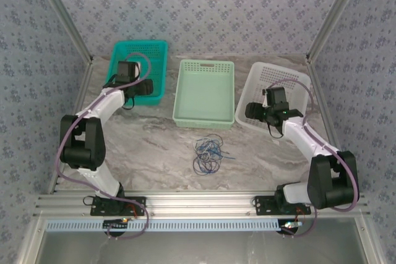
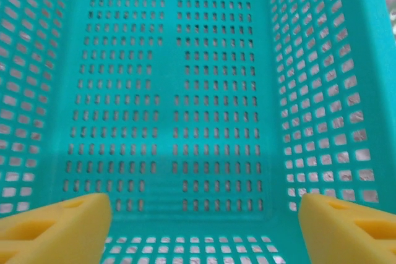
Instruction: Untangle the cables
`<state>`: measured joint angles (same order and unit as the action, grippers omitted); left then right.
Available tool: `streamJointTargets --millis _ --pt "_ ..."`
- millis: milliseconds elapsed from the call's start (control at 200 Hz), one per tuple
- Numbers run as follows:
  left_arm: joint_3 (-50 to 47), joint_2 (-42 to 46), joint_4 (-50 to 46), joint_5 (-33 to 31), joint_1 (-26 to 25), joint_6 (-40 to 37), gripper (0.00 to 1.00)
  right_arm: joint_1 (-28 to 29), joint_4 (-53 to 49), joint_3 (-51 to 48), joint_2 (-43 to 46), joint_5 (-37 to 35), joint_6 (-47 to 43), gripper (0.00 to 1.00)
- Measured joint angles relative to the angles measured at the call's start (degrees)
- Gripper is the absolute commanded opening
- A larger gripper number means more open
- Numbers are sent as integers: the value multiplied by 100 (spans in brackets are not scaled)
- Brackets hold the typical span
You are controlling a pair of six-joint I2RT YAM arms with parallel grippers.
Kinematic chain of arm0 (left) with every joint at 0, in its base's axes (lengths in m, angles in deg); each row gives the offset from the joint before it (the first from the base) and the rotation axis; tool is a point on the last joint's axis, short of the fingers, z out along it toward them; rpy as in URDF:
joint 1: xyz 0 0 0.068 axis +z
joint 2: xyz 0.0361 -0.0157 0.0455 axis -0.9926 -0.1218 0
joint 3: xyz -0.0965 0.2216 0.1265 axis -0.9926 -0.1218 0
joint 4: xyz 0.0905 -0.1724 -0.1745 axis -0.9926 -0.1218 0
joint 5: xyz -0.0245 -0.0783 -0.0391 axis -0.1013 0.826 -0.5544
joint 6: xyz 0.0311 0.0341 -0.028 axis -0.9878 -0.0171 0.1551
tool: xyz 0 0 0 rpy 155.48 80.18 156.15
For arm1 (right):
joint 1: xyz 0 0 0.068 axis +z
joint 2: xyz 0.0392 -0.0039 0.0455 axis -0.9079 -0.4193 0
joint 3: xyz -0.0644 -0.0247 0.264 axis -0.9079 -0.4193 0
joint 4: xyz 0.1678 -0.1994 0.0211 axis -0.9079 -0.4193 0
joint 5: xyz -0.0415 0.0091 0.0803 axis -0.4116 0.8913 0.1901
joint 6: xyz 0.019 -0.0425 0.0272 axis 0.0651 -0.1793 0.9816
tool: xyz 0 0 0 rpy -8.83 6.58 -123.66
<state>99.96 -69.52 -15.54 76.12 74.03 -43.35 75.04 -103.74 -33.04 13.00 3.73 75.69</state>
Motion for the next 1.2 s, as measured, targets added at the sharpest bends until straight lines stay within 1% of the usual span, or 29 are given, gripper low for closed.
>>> streamJointTargets --millis 85,200,305,515,665,894,1079,1204 --pt "-79 -2 -74 98 -37 7 75 4 -57 0 118 160 -111 76" --pt "-153 -13 -229 164 -127 0 68 111 -221 -2 363 271 -251 76" --pt "-153 -22 -326 212 -278 -42 63 343 -378 -15 675 310 -378 76" --pt "-280 48 -348 295 -492 72 63 894 -693 -26 1261 385 -481 75" --pt "-599 286 -369 334 -586 223 62 1276 -857 -37 1421 501 -481 74" --pt "-1056 713 -612 332 -741 323 64 2079 -916 -63 1178 605 -417 73" --pt "-1108 942 -953 310 -756 326 65 2452 -732 -57 619 673 -328 72" --pt "-1108 1038 -1215 310 -758 341 66 2852 -649 90 157 667 -323 71"
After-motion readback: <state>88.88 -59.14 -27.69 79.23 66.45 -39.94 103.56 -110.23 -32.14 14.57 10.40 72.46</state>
